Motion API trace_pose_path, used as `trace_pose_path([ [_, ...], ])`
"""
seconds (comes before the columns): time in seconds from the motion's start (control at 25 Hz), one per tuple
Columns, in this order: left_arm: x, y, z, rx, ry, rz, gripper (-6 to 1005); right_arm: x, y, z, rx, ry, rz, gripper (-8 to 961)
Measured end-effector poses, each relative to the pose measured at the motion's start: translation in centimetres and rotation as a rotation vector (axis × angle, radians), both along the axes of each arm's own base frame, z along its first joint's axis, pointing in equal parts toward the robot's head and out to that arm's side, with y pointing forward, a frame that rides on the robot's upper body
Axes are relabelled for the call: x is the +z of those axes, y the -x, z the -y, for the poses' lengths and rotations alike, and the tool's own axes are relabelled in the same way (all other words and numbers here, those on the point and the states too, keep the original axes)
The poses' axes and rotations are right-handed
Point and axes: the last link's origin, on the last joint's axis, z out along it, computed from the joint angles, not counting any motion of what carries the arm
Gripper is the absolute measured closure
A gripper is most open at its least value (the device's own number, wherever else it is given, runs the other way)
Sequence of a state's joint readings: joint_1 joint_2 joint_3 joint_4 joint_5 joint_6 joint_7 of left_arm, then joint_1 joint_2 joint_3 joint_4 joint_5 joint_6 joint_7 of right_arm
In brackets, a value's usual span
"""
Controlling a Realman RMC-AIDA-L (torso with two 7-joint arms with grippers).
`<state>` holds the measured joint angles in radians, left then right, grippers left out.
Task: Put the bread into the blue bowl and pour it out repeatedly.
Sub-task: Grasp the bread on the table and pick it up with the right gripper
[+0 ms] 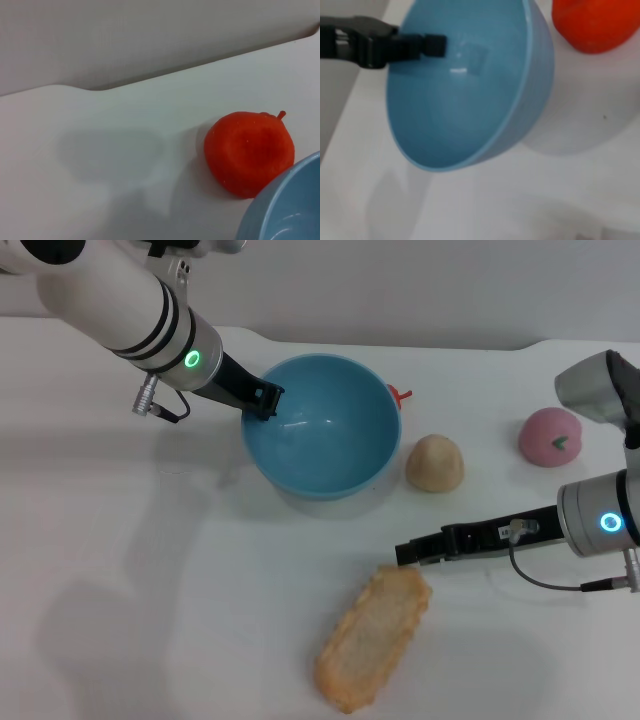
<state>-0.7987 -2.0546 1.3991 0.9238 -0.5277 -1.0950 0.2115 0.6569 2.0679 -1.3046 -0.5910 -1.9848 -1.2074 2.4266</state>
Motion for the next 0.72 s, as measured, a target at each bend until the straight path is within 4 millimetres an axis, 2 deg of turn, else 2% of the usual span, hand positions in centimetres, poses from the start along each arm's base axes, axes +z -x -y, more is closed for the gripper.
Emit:
trace_pose_path([
  [0.28,0.1,0.0,-0.1,-0.001,-0.004,-0.001,998,0.0,-0.8,0.5,-0.063,0.087,0.13,523],
  [0.72,0.4,0.0,-0.4,-0.015,-0.017,-0.02,998,-1.2,0.3,0.0,-0.055,0.076,0.121,525],
])
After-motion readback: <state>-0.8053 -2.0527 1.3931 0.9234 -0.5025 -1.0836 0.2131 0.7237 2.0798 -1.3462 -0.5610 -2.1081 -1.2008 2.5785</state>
